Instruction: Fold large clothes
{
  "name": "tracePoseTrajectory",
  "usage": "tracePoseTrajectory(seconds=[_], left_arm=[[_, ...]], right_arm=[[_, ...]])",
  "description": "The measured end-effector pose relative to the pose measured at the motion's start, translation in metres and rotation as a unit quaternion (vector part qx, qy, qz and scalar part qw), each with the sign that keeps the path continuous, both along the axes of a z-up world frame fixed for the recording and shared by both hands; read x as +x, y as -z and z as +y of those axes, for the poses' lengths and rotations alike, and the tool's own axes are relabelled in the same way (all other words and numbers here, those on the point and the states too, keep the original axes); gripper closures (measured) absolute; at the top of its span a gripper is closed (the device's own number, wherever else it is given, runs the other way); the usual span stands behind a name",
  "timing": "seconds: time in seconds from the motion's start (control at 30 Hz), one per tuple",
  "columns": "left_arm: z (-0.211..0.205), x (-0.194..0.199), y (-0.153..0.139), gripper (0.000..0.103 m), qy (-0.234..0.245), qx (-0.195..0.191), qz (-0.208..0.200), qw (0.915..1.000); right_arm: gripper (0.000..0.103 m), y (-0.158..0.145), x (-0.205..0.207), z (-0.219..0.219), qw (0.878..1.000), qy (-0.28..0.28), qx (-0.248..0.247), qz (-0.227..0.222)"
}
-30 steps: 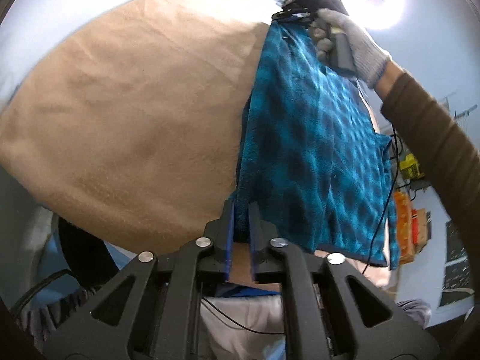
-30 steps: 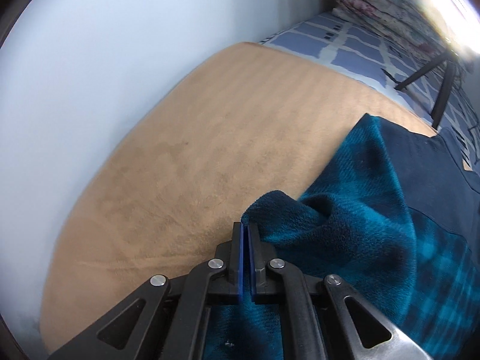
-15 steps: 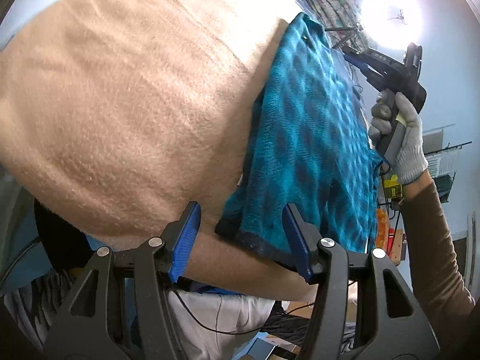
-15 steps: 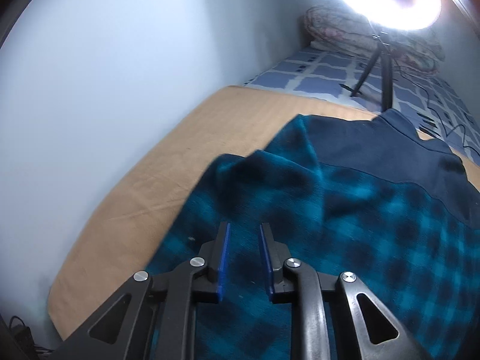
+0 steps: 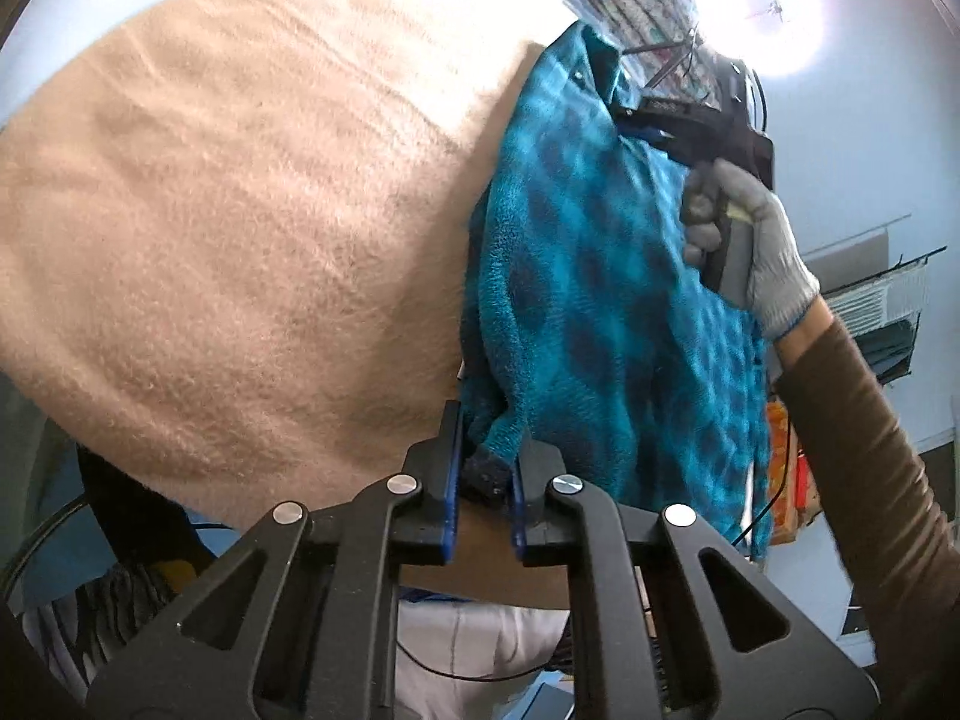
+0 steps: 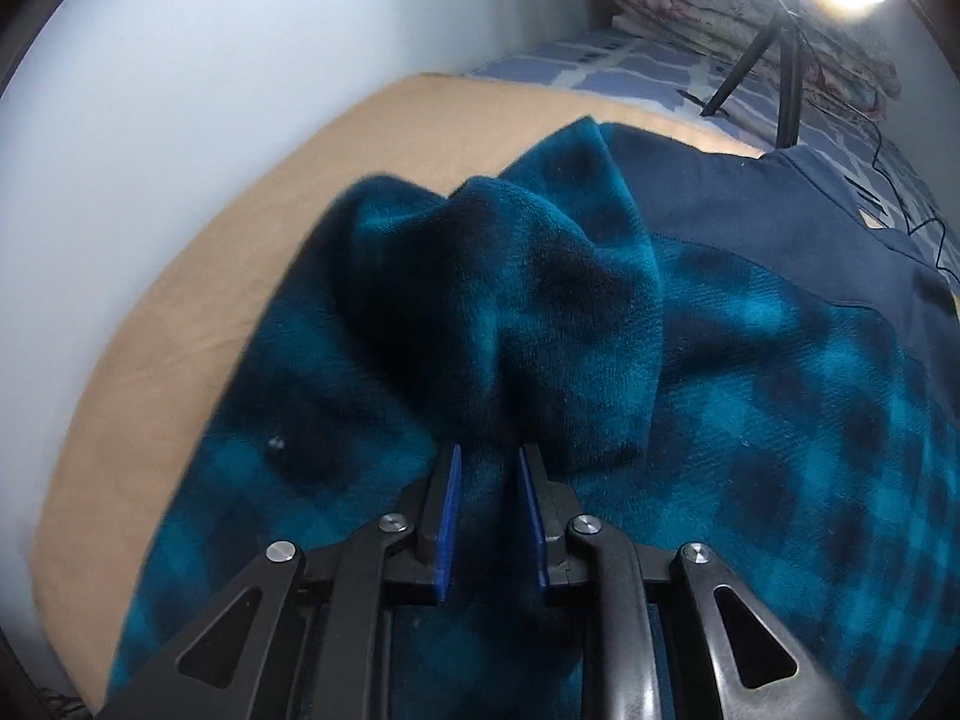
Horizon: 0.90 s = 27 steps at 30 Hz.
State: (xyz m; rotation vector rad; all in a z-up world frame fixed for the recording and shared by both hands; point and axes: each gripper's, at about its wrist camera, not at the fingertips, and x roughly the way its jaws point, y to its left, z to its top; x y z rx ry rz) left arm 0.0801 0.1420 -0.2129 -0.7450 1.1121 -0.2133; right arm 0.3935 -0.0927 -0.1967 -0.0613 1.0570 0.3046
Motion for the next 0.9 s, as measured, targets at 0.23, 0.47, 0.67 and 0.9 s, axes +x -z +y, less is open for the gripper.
tracePoseTrajectory(seconds=[0.23, 0.47, 0.67, 0.9], left_arm=[[-0.033, 0.001, -0.033, 0.093, 0.038, 0.06, -0.062, 0.9955], [-0.059, 0.001, -0.043, 0.093, 0.062, 0.084, -0.082, 0.9912], [-0.069, -0.002, -0.047, 0.093, 0.073, 0.097, -0.09, 0.9885], [-0.08, -0.002, -0.051, 0.094, 0.085, 0.112, -0.098, 0.9852]], right_arm=[[0.035, -0.048, -0.046, 0.005, 0.998, -0.025, 0.048, 0.017], [0.031, -0.053, -0.058, 0.071, 0.994, -0.05, 0.047, 0.083], [0.034, -0.022, -0.053, 0.111, 0.992, -0.045, -0.004, 0.117], [0.067, 0.004, -0.061, 0.134, 0.987, -0.064, -0.099, 0.109]])
